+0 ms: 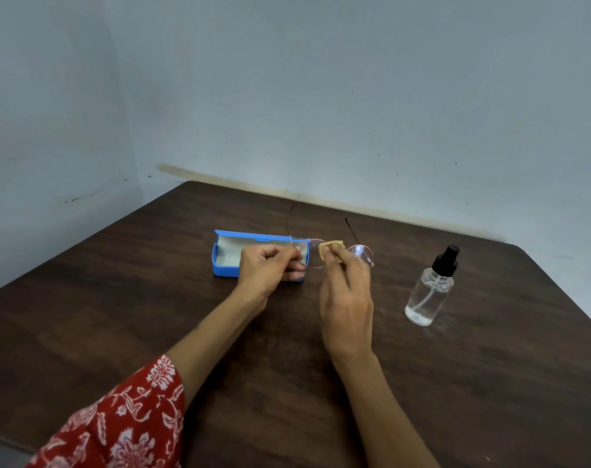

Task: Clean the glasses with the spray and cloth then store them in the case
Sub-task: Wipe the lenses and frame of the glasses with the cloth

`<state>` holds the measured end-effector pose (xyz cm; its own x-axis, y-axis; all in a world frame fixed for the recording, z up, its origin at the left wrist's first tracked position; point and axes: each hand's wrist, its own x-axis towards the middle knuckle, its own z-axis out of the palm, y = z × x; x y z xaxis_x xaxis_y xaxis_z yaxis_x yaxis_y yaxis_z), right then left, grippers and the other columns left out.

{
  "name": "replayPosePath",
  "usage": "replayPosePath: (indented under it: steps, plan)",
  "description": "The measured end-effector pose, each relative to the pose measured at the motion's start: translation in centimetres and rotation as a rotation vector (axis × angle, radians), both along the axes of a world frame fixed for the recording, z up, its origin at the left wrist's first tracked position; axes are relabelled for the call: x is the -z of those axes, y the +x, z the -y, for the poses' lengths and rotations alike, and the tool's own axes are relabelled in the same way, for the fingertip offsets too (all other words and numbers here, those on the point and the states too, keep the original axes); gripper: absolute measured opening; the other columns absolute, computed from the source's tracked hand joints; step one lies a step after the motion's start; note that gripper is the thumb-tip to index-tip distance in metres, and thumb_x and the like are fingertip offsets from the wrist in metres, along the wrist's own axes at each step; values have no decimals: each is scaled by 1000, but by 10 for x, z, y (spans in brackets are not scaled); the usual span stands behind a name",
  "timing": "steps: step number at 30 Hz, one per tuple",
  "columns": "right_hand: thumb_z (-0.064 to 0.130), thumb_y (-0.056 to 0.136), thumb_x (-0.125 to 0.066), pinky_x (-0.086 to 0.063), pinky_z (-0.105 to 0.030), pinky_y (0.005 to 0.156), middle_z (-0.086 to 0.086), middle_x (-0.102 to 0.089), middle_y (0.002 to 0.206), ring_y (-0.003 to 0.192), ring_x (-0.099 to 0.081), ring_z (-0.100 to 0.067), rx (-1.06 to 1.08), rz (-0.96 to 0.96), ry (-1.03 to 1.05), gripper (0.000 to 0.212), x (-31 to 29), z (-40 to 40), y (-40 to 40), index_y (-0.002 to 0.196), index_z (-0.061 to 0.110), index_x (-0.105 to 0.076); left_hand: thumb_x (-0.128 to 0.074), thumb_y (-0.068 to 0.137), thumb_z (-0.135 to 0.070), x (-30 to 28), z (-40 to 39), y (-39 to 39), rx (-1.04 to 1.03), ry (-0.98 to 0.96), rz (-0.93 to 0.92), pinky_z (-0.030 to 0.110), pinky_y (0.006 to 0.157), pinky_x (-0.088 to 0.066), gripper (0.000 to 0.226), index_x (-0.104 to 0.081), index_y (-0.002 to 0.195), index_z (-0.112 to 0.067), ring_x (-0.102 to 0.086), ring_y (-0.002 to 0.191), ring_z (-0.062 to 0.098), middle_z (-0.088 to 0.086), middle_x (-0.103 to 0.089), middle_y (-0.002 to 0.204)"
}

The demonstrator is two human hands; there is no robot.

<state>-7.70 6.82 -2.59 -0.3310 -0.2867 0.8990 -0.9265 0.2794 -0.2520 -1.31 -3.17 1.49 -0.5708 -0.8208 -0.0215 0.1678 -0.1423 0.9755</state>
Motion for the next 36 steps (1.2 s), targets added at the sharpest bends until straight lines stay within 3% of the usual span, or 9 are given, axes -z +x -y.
replayPosePath:
  steps: [8, 14, 18, 21, 27, 33, 36]
  plan:
    - [4, 80, -53, -49, -28, 83, -11, -66, 101, 96, -55, -18, -122, -23, 36, 26, 3, 0, 5, 99, 0, -71, -64, 85, -6, 2, 0, 1, -11, -17, 22, 17, 48, -52, 17, -67, 70, -1, -62, 47, 10, 2, -64, 49]
    - [4, 91, -44, -47, -28, 91, -14, -59, 118, 111, -50, -22, 7, -28, 29, 34, 2, 0, 2, 119, -1, -63, -63, 85, -6, 2, -3, 0, 4, 0, 17, 18, 51, -55, 16, -67, 70, -2, -63, 49, 9, 5, -65, 54]
    - [0, 83, -55, -48, -27, 88, -13, -65, 106, 101, -55, -21, -114, -70, 64, 27, 3, 2, 8, 106, -2, -69, -64, 84, -5, 5, -2, 0, 6, -14, 15, 19, 50, -53, 17, -69, 69, -3, -63, 51, 10, 4, -66, 55]
    - [4, 80, -53, -50, -29, 82, -10, -67, 100, 97, -56, -18, -99, -39, 71, 26, 4, -1, 5, 99, -1, -71, -63, 85, -5, 4, 2, 0, -21, 0, 10, 17, 48, -52, 19, -67, 67, -2, -62, 47, 9, 2, -64, 50]
    - [2, 91, -42, -46, -27, 92, -14, -62, 115, 111, -50, -21, 18, -28, 16, 34, 1, -1, 2, 117, -2, -64, -63, 85, -7, 4, -1, -1, 12, 8, 27, 20, 51, -55, 16, -68, 70, -2, -64, 51, 10, 4, -66, 53]
    - [-6, 77, -61, -51, -31, 85, -13, -66, 102, 98, -57, -22, -130, -58, 48, 26, 3, 3, 7, 101, -2, -70, -64, 85, -6, 3, 1, 0, 22, 4, -6, 19, 51, -54, 13, -69, 73, -1, -65, 54, 11, 7, -67, 60]
    - [-4, 79, -59, -50, -30, 85, -12, -66, 103, 99, -56, -21, -95, -38, 44, 26, 2, 0, 5, 103, -1, -70, -65, 85, -6, 0, 2, 1, 30, -7, -28, 18, 53, -55, 15, -68, 71, -1, -65, 54, 12, 7, -67, 58]
